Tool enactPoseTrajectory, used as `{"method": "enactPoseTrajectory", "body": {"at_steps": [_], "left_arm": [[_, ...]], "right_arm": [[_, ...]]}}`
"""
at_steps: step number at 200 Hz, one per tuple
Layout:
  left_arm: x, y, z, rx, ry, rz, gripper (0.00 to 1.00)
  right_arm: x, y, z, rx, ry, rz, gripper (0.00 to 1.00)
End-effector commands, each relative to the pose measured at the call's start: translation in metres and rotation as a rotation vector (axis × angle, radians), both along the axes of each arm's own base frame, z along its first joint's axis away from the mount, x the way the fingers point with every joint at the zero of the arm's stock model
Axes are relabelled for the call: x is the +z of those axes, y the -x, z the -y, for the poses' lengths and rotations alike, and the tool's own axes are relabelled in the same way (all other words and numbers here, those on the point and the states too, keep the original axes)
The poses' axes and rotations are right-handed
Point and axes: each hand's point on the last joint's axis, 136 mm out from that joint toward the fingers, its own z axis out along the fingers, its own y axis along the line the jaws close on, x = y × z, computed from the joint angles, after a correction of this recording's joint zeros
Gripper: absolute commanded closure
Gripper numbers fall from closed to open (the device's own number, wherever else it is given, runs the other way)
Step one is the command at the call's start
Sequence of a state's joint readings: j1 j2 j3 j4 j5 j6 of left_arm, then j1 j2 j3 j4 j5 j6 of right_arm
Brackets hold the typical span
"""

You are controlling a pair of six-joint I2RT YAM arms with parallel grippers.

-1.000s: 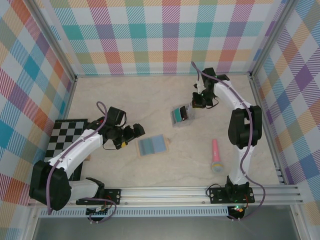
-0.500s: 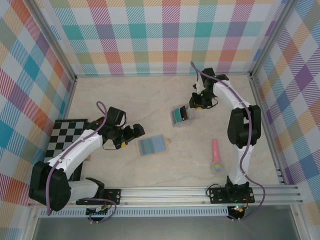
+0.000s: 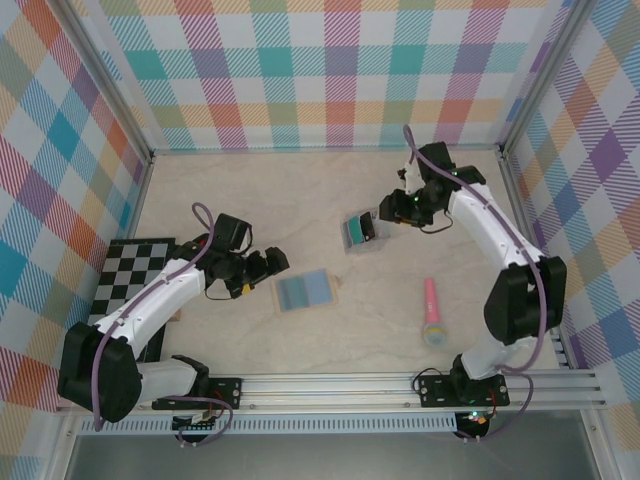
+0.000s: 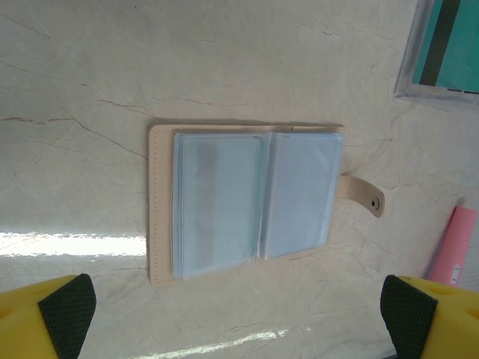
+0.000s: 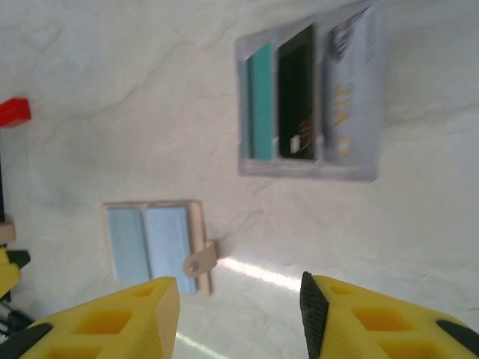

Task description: Take the credit cards out of the card holder

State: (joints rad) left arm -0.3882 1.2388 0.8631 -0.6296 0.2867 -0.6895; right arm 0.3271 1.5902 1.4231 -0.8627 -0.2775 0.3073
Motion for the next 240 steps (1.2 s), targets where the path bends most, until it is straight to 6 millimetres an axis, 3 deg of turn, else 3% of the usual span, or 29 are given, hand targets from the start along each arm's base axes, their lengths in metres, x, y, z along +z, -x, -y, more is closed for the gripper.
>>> {"method": "enactPoseTrajectory", "body": {"at_steps": [1,67,91,115,160,240], "left_arm": [[-0.005,0.001,-0.003,0.037,0.007,-0.028,0.0],[-0.031,0.013,0.001,0.103,0.064,-0.109,0.05],[-0.039,0.016,0.001,0.11,0.065,-0.13,0.09],[-0.044,0.017,0.012,0.108,0.139,-0.138,0.14],[-0.049,0.013,0.024,0.076,0.167,-0.15,0.28],[-0.064,0.005,0.047,0.008,0.175,-0.176,0.52]], "right_arm": [[-0.012,0.021,-0.026,-0.006,-0.012,-0.034,0.51],[-0.062,0.065,-0.128,0.18,0.004,-0.109,0.5],[-0.078,0.072,-0.152,0.228,0.043,-0.135,0.5],[-0.098,0.073,-0.156,0.233,0.116,-0.168,0.5],[-0.132,0.07,-0.145,0.215,0.237,-0.233,0.5],[-0.157,0.075,-0.133,0.197,0.321,-0.289,0.5]]}}
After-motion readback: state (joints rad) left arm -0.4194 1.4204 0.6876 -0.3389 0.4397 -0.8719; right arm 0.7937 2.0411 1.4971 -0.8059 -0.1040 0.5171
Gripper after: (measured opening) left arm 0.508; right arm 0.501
